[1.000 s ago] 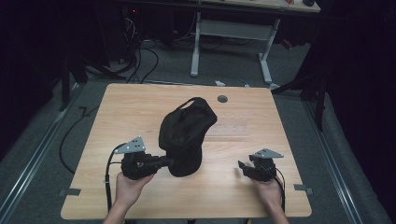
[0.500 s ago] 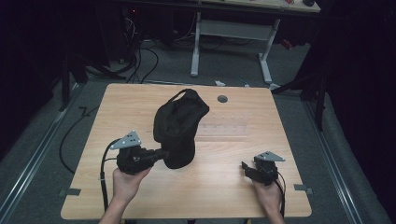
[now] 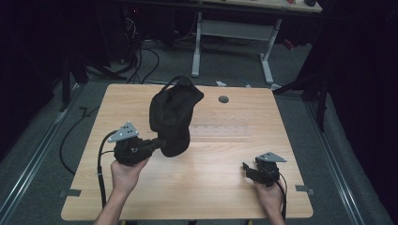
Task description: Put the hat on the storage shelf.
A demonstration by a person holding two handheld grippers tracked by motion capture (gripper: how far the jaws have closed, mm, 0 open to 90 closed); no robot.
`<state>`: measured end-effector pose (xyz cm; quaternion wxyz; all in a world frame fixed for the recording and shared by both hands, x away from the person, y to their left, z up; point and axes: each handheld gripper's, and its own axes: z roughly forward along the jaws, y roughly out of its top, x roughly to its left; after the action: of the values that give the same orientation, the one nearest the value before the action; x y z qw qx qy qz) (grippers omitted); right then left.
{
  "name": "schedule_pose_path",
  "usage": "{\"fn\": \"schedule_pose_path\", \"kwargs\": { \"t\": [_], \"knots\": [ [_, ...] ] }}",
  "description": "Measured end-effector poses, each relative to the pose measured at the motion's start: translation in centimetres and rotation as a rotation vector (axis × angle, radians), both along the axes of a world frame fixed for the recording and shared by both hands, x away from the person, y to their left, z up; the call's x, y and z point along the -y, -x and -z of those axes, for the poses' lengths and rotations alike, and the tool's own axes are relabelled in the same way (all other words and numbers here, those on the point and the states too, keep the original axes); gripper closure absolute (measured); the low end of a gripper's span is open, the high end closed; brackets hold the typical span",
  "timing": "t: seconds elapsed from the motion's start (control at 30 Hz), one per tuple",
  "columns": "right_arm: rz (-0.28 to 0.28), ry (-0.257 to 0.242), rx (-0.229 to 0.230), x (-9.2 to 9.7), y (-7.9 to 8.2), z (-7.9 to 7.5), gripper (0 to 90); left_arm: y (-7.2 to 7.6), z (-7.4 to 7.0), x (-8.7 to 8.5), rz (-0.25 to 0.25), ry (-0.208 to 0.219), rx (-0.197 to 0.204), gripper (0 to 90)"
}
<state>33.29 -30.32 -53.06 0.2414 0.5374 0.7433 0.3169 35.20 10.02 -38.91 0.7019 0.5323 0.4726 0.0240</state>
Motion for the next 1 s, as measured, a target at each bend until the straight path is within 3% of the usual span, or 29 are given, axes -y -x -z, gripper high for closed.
{"fn": "schedule_pose_path", "kwargs": {
  "t": [0.2, 0.47, 1.0],
  "knots": [
    [-0.002, 0.001, -0.003, 0.0, 0.0, 0.0, 38.7, -1.5, -0.5, -0.2, -0.022, -0.023, 0.021, 86.3],
    [-0.001, 0.001, -0.004, 0.0, 0.0, 0.0, 38.1, -3.1, -0.2, -0.2, -0.058, -0.017, 0.032, 86.3],
    [-0.008, 0.002, -0.005, -0.1, 0.0, 0.0, 36.8, -5.9, 0.1, 1.6, -0.105, -0.043, 0.051, 86.2]
  ]
}}
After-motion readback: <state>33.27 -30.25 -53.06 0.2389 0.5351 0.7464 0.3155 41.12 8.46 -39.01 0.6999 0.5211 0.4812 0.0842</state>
